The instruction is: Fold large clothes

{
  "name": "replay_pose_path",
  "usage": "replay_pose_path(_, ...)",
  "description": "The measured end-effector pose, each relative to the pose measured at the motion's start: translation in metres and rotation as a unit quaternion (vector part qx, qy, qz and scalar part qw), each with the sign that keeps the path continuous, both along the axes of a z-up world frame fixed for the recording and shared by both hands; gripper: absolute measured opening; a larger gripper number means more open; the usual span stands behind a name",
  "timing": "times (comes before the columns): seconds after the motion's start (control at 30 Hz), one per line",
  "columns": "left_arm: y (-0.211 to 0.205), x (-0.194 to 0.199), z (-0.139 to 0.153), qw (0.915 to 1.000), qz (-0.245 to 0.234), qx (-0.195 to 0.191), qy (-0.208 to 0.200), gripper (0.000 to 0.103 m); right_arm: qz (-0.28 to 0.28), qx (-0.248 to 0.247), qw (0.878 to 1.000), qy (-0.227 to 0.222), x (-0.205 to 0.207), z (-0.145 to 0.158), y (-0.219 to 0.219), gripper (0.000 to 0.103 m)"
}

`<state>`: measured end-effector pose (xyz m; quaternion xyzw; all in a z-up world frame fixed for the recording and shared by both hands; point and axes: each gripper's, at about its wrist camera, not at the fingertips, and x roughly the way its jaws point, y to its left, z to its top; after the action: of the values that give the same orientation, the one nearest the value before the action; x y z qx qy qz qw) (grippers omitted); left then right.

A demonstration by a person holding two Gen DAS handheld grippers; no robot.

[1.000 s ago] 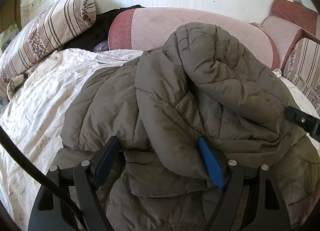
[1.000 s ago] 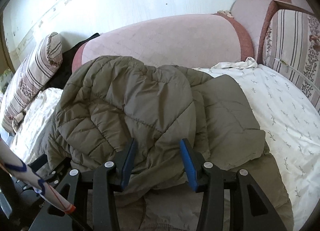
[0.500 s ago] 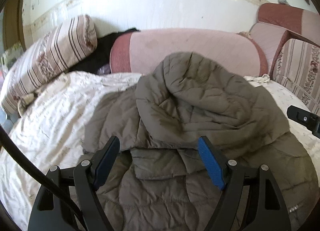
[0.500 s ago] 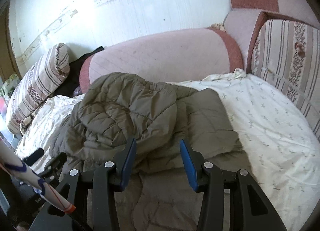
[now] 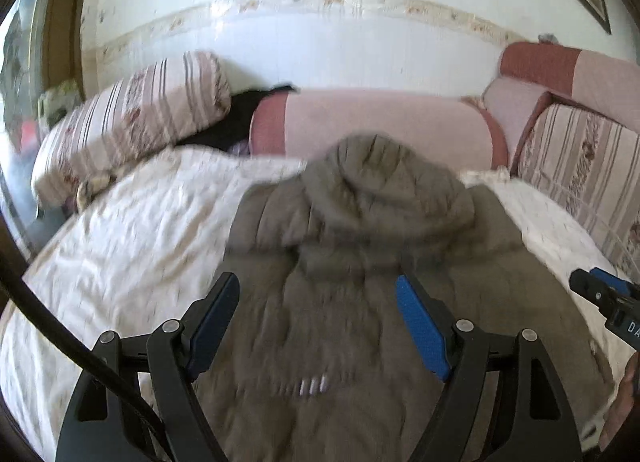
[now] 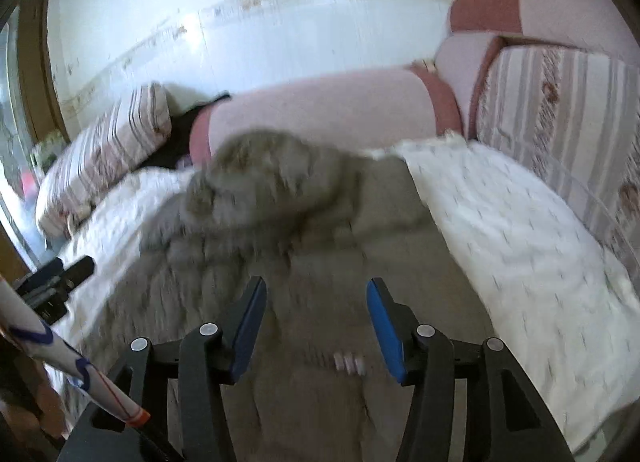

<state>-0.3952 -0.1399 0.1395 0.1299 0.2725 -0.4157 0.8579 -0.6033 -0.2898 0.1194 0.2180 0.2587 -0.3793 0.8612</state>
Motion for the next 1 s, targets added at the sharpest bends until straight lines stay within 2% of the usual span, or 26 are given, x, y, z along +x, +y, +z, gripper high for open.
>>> replay_pose_path(0.13, 0.044, -0.005, -0.027, 0.9988, 0.02, 0.031, 0.032, 0.08, -0.009, 0.033, 0.999, 0.023, -0.031, -0.026, 0.014, 0.057)
replay_pose_path(0.23, 0.078, -0.003, -0.051, 0.996, 0.05, 0.059, 0.044, 0.08, -0.013, 0.054, 0.998, 0.023, -0.048, -0.039, 0.02, 0.057)
replay_pose_path(0.43, 0.127, 0.021, -0.085, 0.9873, 0.113, 0.087, 0.069, 0.08, -0.006, 0.082, 0.995, 0.047, -0.055, -0.064, 0.032, 0.057)
replay_pose_path(0.53, 0.139, 0.038, -0.105, 0.9805, 0.123, 0.096, 0.12, 0.08, 0.0, 0.107, 0.992, 0.062, -0.056, -0.08, 0.032, 0.057)
replay_pose_path(0.6, 0.148, 0.048, -0.109, 0.976, 0.125, 0.076, 0.161, 0.08, 0.0, 0.099, 0.994, 0.051, -0.063, -0.077, 0.032, 0.057)
replay_pose_path(0.77, 0.184, 0.059, -0.097, 0.9723, 0.15, 0.016, 0.179, 0.08, -0.057, 0.079, 0.995, 0.007, -0.11, -0.066, 0.022, 0.057)
replay_pose_path(0.83, 0.197, 0.072, -0.101, 0.9645, 0.161, -0.01, 0.209, 0.08, -0.091, 0.082, 0.992, -0.004, -0.134, -0.067, 0.012, 0.058)
replay_pose_path(0.9, 0.201, 0.082, -0.107, 0.9557, 0.154, -0.03, 0.249, 0.078, -0.129, 0.098, 0.987, -0.017, -0.16, -0.073, -0.001, 0.059)
replay_pose_path(0.93, 0.2, 0.084, -0.11, 0.9538, 0.145, -0.035, 0.261, 0.074, -0.141, 0.109, 0.984, -0.023, -0.17, -0.076, -0.006, 0.059)
replay_pose_path(1.0, 0.196, 0.085, -0.112, 0.9537, 0.139, -0.04, 0.264, 0.073, -0.163, 0.142, 0.975, -0.045, -0.19, -0.087, -0.017, 0.06)
